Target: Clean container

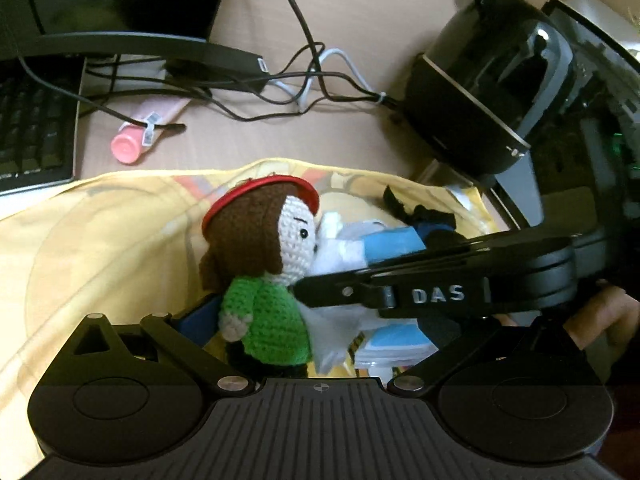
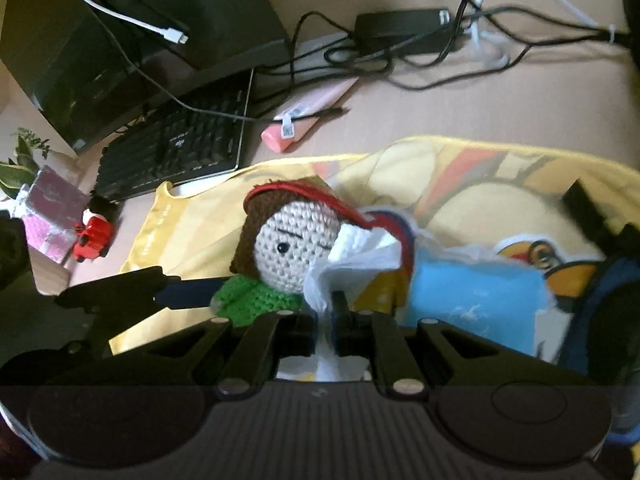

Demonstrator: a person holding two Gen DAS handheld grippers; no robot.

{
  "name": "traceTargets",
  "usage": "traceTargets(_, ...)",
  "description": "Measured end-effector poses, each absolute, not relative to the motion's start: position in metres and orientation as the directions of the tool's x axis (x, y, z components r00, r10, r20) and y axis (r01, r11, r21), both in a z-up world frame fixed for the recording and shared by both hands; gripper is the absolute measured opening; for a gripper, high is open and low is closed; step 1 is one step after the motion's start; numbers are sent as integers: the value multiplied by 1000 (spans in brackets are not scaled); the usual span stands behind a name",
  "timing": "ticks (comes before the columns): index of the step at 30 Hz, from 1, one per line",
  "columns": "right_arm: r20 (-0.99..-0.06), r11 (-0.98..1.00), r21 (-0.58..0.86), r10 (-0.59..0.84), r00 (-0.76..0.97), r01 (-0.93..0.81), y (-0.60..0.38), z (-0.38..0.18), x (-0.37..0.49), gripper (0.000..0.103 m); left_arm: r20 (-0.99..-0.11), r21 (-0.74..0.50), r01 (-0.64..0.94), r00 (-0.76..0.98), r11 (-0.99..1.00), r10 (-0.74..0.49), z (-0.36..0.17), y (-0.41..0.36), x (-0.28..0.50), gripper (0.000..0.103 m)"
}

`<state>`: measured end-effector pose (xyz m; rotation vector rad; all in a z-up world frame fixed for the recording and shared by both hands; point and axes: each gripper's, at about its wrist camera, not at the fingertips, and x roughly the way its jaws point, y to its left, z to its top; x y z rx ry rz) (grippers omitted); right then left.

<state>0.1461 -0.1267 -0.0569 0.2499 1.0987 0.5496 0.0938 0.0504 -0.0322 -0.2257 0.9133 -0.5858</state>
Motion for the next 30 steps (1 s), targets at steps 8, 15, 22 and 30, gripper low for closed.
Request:
traceTargets(8,-756,802,475,582,300,-361,-90,-52,145,10,-681,-218,425,578,878,-449,-7,50,76,103)
traceTargets(15,-791,843,414,520,322,-344,-107,-55,138,9,-667,-264,467,544,844,-510,-10,40,73,103)
traceTargets(22,-763,917,264,389,516,-301,-146,-23,121,4,-664,-310,532,471,788,-580,-16,17,68,103)
traceTargets(30,-736,914,227,388,555,-337,-160,-2,119,8,-706,-304,477,469,825,-531,-23,22,67,103)
